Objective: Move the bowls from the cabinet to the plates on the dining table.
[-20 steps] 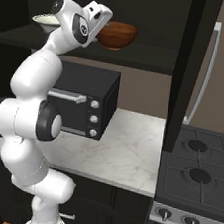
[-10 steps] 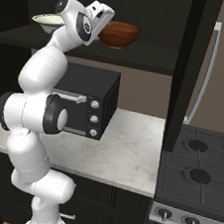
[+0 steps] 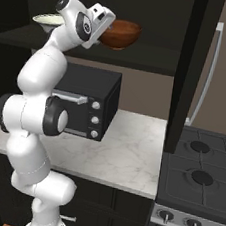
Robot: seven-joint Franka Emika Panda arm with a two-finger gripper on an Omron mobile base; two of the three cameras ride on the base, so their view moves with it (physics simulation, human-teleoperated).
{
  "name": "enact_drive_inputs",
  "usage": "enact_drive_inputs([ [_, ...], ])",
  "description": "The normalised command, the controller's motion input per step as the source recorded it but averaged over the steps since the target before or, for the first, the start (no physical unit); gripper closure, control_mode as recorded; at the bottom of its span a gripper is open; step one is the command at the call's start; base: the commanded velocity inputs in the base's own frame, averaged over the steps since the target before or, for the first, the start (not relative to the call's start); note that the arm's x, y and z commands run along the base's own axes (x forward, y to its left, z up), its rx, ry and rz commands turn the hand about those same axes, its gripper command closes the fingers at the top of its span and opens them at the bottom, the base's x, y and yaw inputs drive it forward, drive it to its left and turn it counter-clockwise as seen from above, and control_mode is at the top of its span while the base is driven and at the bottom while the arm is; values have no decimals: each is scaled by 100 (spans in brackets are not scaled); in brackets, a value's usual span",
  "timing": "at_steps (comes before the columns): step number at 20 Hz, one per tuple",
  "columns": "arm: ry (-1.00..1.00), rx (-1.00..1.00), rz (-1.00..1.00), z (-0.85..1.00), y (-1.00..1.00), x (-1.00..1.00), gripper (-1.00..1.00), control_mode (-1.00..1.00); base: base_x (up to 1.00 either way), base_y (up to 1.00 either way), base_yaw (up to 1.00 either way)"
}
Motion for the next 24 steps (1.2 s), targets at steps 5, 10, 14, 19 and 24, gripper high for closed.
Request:
enact_drive_inputs([
  [5, 0, 0, 0, -51, -12, 6, -100, -100, 0, 0, 0],
  [10, 0, 0, 0, -49, -1, 6, -100, -100, 0, 0, 0],
  [14, 0, 1, 0, -37, -1, 9, -100, -100, 0, 0, 0],
  [19, 0, 2, 0, -37, -2, 12, -100, -100, 0, 0, 0],
  [24, 0, 3, 0, -37, 0, 21, 100, -100, 0, 0, 0],
])
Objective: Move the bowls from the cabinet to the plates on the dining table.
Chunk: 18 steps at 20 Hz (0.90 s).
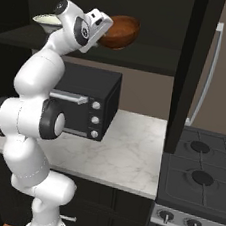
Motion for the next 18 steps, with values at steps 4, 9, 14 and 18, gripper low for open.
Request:
enact_drive_inputs([
  [4, 0, 2, 0, -43, 0, 21, 100, -100, 0, 0, 0],
  [9, 0, 1, 0, -47, 0, 17, 100, -100, 0, 0, 0],
  [14, 0, -2, 0, -33, 0, 5, 100, -100, 0, 0, 0],
  [18, 0, 0, 0, -15, 0, -21, 100, -100, 0, 0, 0],
])
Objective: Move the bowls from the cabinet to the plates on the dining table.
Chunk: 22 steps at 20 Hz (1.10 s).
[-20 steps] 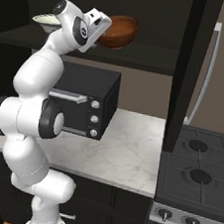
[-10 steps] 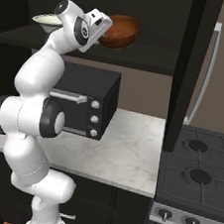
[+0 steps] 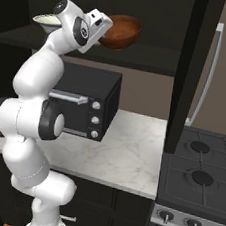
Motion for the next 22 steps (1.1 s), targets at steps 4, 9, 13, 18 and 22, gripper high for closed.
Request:
enact_drive_inputs([
  [4, 0, 0, 0, -16, 0, -41, 100, -100, 0, 0, 0],
  [9, 1, 0, 0, -11, 0, -54, 100, -100, 0, 0, 0],
  [13, 0, 0, 0, -5, 0, -67, 100, -100, 0, 0, 0],
  [18, 1, 0, 0, -4, 0, -86, 100, -100, 0, 0, 0],
  [22, 5, 1, 0, 0, 0, -83, 100, -100, 0, 0, 0],
])
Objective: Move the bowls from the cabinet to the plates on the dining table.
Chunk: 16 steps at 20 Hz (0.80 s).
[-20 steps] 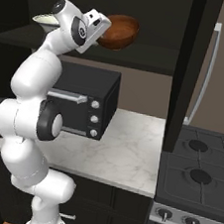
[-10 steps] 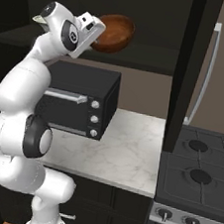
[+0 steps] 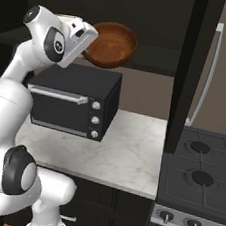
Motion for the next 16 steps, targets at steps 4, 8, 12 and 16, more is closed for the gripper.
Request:
enact_drive_inputs([
  [4, 5, 0, 0, 0, -1, -75, 100, -100, 0, 0, 0],
  [8, 3, 0, 2, 0, -1, -67, 100, -100, 0, 0, 0],
  [12, 8, 0, 5, 0, 0, -56, 100, -100, 0, 0, 0],
  [16, 14, 0, 8, 0, 0, -45, 100, -100, 0, 0, 0],
])
